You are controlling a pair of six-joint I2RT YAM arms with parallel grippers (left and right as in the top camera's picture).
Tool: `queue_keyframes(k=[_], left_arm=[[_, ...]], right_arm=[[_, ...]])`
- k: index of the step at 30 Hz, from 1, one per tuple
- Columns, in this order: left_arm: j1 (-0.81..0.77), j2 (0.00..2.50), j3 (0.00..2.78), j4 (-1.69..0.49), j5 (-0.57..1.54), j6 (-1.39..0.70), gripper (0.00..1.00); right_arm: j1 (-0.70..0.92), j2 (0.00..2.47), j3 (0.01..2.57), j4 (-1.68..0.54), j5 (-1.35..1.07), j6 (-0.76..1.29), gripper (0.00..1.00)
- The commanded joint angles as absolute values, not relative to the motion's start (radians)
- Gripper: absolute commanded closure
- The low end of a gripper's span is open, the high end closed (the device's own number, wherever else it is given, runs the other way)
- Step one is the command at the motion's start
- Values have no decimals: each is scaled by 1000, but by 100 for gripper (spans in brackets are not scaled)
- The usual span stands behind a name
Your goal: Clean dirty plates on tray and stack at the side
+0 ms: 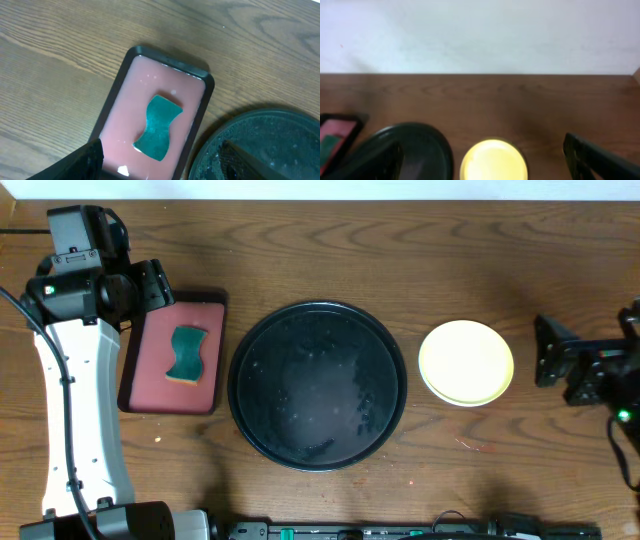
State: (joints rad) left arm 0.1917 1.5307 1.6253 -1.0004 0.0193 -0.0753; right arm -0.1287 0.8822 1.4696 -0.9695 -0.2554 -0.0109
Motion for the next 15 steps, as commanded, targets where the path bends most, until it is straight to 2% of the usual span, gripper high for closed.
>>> queue_keyframes(k=[1, 9, 15], left_arm=[[192, 1532, 1627, -1006, 15, -81, 25], [192, 1532, 1627, -1006, 15, -81, 25], [192, 1532, 1628, -1006, 15, -81, 25]], right_arm=[[-122, 772, 1263, -846, -268, -58, 1], [-121, 446, 651, -396, -316, -58, 1], [-99, 272, 322, -136, -335, -57, 1]])
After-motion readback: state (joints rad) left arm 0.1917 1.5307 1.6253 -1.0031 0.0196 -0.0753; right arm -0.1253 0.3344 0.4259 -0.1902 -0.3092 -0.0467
